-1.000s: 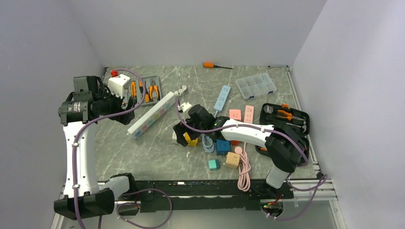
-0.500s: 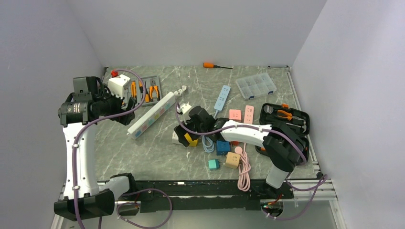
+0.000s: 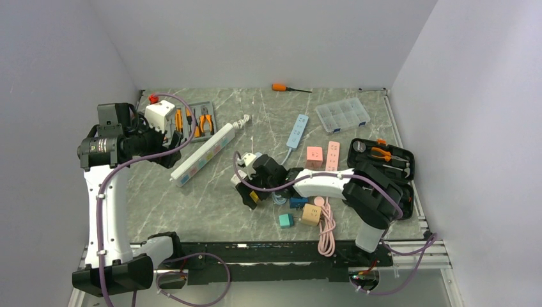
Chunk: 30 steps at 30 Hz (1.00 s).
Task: Pull the plug off the socket
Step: Move the socket to the center of the board, then remove the plug from the socket.
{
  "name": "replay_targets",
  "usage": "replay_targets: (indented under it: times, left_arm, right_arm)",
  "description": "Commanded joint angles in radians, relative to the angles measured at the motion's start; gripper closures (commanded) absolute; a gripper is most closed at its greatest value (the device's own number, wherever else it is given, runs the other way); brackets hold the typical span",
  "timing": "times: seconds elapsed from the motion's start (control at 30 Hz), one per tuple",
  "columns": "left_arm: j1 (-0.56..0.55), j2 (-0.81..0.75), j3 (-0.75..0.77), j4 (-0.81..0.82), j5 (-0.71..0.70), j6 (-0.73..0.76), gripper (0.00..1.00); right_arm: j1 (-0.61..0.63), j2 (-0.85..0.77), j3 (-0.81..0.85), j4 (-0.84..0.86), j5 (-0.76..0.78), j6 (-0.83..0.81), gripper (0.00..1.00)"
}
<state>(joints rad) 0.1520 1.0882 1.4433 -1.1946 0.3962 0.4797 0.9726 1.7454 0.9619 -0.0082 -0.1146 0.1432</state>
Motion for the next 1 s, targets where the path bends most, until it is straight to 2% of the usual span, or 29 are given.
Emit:
replay_targets:
  times: [0.0, 0.17, 0.43, 0.57, 0.77, 0.97]
  left_arm:
    - [0.004, -0.015, 0.002, -0.002, 0.032, 0.014, 0.01]
    - [0.004, -0.024, -0.001, -0.02, 0.046, 0.035, 0.01]
    - [0.004, -0.032, -0.011, -0.021, 0.058, 0.047, 0.01]
    - [0.004, -0.037, -0.012, -0.021, 0.053, 0.055, 0.01]
    - [0.004, -0.068, -0.051, -0.004, 0.069, 0.082, 0.01]
    - [0.004, -0.121, -0.094, -0.01, 0.156, 0.186, 0.01]
  right_arm:
    - [0.03, 0.014, -0.015, 0.08, 0.021, 0.026, 0.01]
    - [0.045, 0.029, -0.048, 0.101, 0.062, 0.031, 0.06]
    - [0.055, 0.024, -0.077, 0.159, 0.218, 0.071, 0.1]
    - [0.062, 0.029, -0.067, 0.162, 0.27, 0.075, 0.17]
    - [0.103, 0.017, -0.057, 0.13, 0.341, 0.058, 0.38]
    - [0.129, -0.045, -0.063, 0.114, 0.314, 0.063, 0.81]
